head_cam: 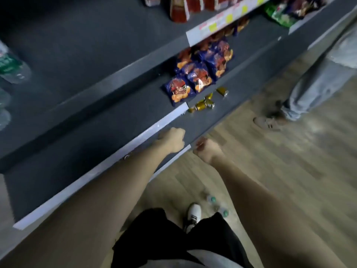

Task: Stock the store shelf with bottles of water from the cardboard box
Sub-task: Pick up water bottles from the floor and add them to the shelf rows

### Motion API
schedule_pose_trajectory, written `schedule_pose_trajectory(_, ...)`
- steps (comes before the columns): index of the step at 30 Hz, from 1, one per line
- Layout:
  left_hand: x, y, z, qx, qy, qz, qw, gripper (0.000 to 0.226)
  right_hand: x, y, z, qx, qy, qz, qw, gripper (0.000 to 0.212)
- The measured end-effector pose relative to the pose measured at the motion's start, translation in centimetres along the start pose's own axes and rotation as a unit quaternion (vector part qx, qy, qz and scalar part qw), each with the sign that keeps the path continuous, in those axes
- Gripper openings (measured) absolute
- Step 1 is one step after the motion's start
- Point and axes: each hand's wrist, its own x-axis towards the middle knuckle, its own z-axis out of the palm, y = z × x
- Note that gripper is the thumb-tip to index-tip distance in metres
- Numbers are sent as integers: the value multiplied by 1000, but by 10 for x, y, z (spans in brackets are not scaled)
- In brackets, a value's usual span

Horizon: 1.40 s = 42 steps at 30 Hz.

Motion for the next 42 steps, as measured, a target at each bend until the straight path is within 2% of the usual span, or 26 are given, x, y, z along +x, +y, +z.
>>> schedule_pose_trajectory(7, 50, 54, 115, 52, -137, 31, 989, 14, -5, 135, 63, 153, -10, 179, 972, 32)
schedule_pose_trajectory(12, 91, 68, 193, 71, -210, 52, 974, 9, 6, 209, 103, 177, -16, 277, 944, 40)
schedule_pose_trajectory(16, 126, 73, 273, 113, -257, 95, 955, 24, 24, 263, 146, 218, 2, 345, 913, 50)
schedule_pose_trajectory(21, 172, 61, 389, 188, -312, 174, 915, 22, 48, 324, 227, 263, 19, 412, 873, 58)
schedule_pose_trajectory(25, 211, 52, 473, 200, -324, 189, 905, 20, 77, 374, 285, 296, 43, 441, 846, 57)
schedule_pose_trajectory(29, 248, 42, 538, 210, -317, 210, 901, 20, 110, 423, 334, 299, 45, 449, 841, 59)
schedule_pose_trajectory(34, 274, 22, 604, 246, -339, 227, 879, 20, 136, 474, 386, 311, 56, 470, 824, 65)
schedule_pose_trajectory(38, 290, 16, 637, 231, -345, 240, 878, 18, 155, 504, 414, 305, 41, 437, 845, 85)
schedule_pose_trajectory(42, 308, 15, 662, 235, -348, 256, 871, 18, 173, 528, 435, 291, 51, 391, 872, 91)
